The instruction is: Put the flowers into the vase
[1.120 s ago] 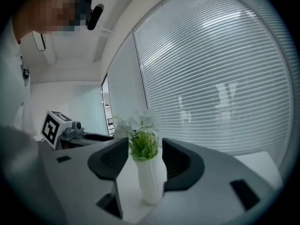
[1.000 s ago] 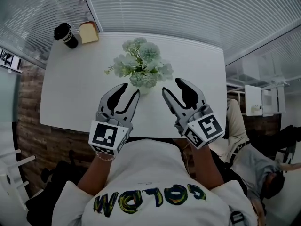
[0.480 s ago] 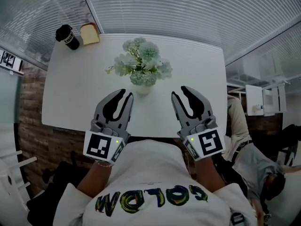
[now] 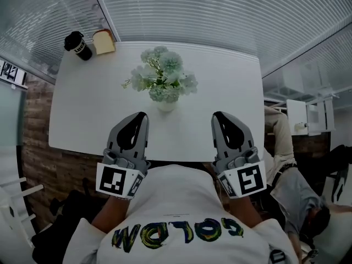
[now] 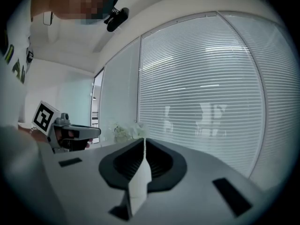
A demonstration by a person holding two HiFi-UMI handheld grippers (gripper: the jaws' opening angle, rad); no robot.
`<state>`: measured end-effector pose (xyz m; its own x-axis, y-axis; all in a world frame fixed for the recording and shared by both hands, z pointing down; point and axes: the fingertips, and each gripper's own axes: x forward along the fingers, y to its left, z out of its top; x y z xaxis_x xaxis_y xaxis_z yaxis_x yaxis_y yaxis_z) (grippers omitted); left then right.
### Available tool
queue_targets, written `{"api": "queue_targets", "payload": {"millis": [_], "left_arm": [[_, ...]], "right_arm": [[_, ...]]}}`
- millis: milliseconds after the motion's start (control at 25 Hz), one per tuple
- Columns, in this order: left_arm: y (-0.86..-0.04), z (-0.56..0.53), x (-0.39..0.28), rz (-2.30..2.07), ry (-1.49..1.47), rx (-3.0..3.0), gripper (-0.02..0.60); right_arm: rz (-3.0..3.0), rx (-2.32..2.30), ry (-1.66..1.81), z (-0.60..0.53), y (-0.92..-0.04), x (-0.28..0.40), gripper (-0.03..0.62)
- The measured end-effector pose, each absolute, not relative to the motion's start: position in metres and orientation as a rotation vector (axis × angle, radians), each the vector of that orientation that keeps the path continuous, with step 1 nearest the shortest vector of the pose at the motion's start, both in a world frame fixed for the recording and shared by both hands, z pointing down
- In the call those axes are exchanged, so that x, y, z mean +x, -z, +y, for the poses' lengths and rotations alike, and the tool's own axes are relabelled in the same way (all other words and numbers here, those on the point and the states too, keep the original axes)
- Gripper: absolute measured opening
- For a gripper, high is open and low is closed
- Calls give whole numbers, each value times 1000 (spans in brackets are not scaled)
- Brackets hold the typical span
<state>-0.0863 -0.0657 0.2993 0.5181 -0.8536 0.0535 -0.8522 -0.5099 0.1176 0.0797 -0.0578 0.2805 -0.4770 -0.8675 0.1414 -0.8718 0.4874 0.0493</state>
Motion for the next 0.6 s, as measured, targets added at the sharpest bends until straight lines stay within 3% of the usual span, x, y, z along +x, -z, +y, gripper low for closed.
{"api": "queue_targets", "payload": {"millis": [600], "left_arm": [[-300,-63,-78,-1466,31,2621,14]], "right_arm": [[-2553,1542,-24,-51,-280,87,11]]}}
